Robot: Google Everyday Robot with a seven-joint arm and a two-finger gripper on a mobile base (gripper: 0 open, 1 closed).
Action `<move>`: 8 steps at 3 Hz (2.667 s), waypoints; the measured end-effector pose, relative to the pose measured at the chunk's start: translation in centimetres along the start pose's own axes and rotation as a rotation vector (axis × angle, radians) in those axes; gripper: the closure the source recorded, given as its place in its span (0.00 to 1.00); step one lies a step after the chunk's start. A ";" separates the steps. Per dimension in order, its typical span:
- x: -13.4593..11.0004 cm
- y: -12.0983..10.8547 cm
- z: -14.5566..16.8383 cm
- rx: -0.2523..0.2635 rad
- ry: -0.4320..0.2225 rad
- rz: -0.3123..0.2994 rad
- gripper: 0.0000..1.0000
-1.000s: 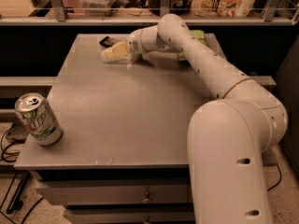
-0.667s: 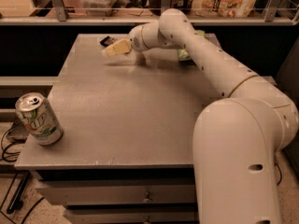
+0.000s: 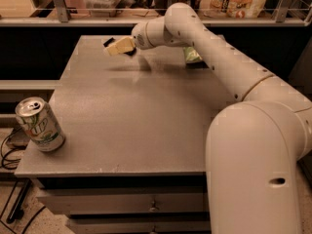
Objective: Move rxbar chocolate near 7up can
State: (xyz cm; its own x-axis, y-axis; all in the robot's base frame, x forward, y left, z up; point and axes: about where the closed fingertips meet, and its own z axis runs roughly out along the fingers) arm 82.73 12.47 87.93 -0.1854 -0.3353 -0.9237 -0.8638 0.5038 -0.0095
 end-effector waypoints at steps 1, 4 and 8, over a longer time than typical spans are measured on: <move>0.5 -0.6 0.0 0.005 0.001 0.021 0.00; 2.3 -2.1 1.2 0.017 0.031 0.058 0.00; 1.4 0.1 2.0 0.003 0.071 -0.021 0.88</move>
Offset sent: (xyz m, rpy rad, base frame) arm 0.0185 -0.0214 -0.0130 0.0223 0.0457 -0.0502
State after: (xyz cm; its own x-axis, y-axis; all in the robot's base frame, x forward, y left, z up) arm 83.27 13.66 85.88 -0.2005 -0.4012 -0.8938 -0.8662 0.4988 -0.0296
